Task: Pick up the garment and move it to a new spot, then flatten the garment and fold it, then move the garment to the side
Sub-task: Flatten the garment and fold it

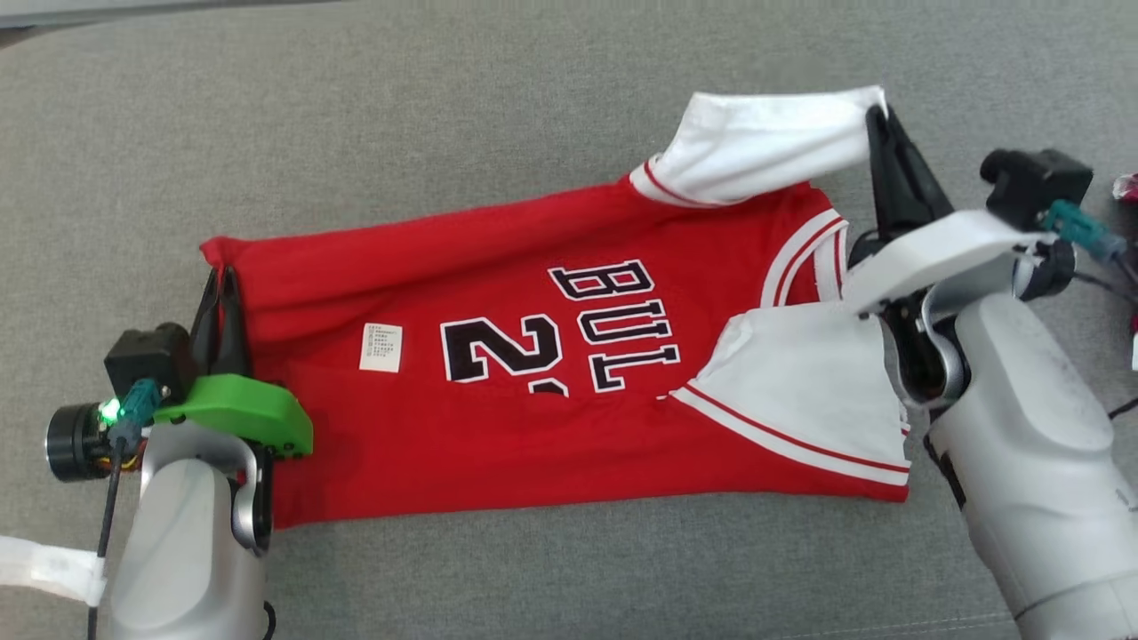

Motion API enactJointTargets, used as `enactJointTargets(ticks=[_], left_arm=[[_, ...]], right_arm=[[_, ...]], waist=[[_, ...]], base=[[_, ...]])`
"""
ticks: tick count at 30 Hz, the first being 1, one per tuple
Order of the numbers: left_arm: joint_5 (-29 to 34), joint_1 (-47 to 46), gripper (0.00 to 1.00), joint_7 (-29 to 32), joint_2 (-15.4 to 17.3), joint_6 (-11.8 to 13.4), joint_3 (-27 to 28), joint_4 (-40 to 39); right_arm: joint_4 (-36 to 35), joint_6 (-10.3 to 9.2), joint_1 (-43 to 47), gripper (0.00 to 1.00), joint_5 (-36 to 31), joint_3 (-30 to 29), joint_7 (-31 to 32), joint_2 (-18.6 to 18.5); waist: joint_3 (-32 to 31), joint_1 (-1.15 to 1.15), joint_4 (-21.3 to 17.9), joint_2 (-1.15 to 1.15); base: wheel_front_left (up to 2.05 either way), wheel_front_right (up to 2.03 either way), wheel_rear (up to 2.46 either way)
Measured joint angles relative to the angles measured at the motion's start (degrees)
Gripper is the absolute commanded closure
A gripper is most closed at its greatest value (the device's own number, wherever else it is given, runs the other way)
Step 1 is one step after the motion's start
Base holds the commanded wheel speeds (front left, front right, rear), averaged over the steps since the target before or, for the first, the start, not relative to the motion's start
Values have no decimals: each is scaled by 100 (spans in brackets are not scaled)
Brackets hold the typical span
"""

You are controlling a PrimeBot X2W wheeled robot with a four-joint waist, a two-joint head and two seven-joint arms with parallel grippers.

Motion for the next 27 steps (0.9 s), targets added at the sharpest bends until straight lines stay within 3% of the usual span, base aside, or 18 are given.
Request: enactJointTargets(ticks=[10, 18, 19, 20, 21, 22, 23, 24, 25, 27], left_arm=[[122, 1034, 100, 0, -180, -152, 307, -531], [129, 1652, 100, 1, -311, -178, 465, -793], [123, 1706, 96, 1, -319, -178, 468, -758], [121, 1732, 84, 1, -325, -176, 481, -703], [119, 1741, 50, 1, -330, -170, 494, -655], [119, 1746, 9, 1, -332, -163, 504, -625], [111, 1750, 0, 1, -337, -137, 534, -587], [112, 1759, 0, 0, -341, -94, 564, -559], [114, 1770, 0, 0, -339, -56, 588, -537], [116, 1841, 0, 1, -342, 111, 670, -480]], right_arm=[[-478, 0, 1396, 100, 408, 108, -2, 249], [-494, 0, 1868, 100, 520, 156, -3, 397], [-476, -1, 1925, 100, 520, 166, -3, 400], [-447, 0, 1975, 100, 519, 178, -3, 402], [-413, -1, 2020, 100, 519, 194, -3, 402], [-376, -1, 2047, 100, 515, 198, -3, 405], [-316, -1, 2070, 100, 492, 198, -3, 405], [-234, -1, 2097, 100, 463, 186, -3, 404], [-187, 0, 2127, 62, 438, 149, -3, 405], [-90, -1, 2171, 0, 354, -33, -3, 401]], waist=[[-559, 0, -211, 0], [-874, 0, -277, 0], [-908, 0, -278, 0], [-938, 0, -277, 0], [-964, 0, -273, 0], [-982, 0, -268, 0], [-1002, 0, -260, 0], [-1022, 0, -251, 0], [-1034, 0, -241, 0], [-1067, 0, -214, 0]], base=[[0, 0, 0], [0, 0, 0], [0, 0, 0], [0, 0, 0], [0, 0, 0], [0, 0, 0], [0, 0, 0], [0, 0, 0], [0, 0, 0], [0, 0, 0]])
